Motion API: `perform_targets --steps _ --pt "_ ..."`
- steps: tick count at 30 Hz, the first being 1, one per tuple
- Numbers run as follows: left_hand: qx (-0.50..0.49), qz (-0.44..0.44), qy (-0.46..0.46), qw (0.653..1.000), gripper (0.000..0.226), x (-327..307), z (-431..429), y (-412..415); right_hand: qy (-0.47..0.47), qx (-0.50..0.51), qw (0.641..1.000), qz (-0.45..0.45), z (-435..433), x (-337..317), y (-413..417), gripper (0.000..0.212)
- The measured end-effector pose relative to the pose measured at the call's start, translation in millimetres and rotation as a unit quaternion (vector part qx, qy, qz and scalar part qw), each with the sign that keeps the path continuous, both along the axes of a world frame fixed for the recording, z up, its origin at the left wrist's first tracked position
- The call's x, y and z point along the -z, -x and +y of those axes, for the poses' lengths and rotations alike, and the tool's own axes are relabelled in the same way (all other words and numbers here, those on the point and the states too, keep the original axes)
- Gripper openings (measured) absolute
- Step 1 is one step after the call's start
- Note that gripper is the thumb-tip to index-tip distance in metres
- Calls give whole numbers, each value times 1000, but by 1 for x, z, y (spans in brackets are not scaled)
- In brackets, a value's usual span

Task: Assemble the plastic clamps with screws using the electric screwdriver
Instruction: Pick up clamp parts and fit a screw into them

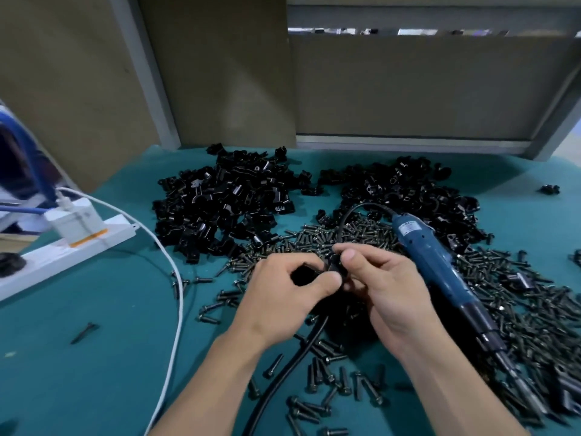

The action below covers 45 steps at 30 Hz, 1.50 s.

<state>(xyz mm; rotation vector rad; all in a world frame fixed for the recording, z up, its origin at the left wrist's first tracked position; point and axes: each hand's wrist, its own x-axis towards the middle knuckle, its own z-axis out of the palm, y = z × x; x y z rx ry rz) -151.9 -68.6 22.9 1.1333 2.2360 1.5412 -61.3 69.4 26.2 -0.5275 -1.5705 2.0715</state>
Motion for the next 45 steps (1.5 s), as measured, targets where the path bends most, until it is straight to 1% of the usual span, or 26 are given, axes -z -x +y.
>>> perform_targets --steps 2,4,6,7,8,9,10,14,16,18,20,21,22,23,24,25,29,30,33,34,36,38,41,43,45 --pt "-15 -1 -11 1000 20 0 5 -5 -17 41 999 -7 -2 5 2 10" --pt "-68 9 -42 997 21 3 9 -9 -27 77 996 -29 -5 6 4 7" --pt "-124 79 -38 988 15 7 10 -9 -71 69 993 -66 -8 7 4 18" --pt "-134 115 -22 984 9 7 9 -9 -104 56 990 -81 -9 7 4 16" --pt "-130 133 -10 982 1 8 8 -8 -129 45 987 -89 -9 7 5 10" --pt "-118 142 -6 983 6 7 7 -8 -137 36 986 -86 -9 7 5 3" --pt "-101 140 -9 985 11 9 6 -7 -127 31 988 -81 -9 7 5 7" --pt "-64 129 -12 989 13 6 3 -3 -57 18 997 -59 -4 5 4 15" --pt "-64 88 -33 994 16 5 4 -3 -61 31 997 -34 0 3 3 18" --pt "-51 15 -61 997 14 5 6 0 -92 29 995 4 7 0 -1 25" --pt "-2 -65 -83 994 14 3 7 2 -143 -29 988 41 13 -6 -6 32" --pt "25 -100 -90 991 17 3 7 3 -172 -66 982 50 14 -7 -8 35" --pt "49 -129 -93 986 26 4 7 5 -193 -93 975 52 13 -8 -8 35" --pt "66 -152 -92 982 37 5 7 5 -201 -102 973 50 11 -7 -7 33" --pt "75 -170 -91 978 42 6 8 5 -200 -99 974 46 9 -6 -6 31" --pt "78 -178 -91 977 40 6 8 5 -199 -91 975 41 8 -4 -5 30" --pt "71 -168 -89 979 14 7 8 0 -207 -86 974 37 5 0 -3 33" --pt "63 -167 -89 980 17 8 9 -1 -203 -86 974 40 5 0 -4 34" --pt "38 -186 -93 977 47 11 11 1 -199 -84 975 56 5 0 -4 32" --pt "34 -192 -93 976 51 12 10 2 -199 -88 974 63 5 0 -4 32" --pt "54 -215 -97 970 51 14 9 6 -194 -99 973 73 3 -2 -4 33" --pt "95 -248 -97 959 51 14 8 6 -202 -98 972 66 1 -2 -3 33" --pt "138 -276 -88 947 46 13 7 4 -229 -75 970 25 -2 -1 -3 32" --pt "156 -299 -98 936 46 11 7 3 -261 -49 964 -8 -5 -1 -3 34" --pt "180 -295 -113 932 49 10 7 3 -286 -22 957 -33 -7 -1 -2 37"
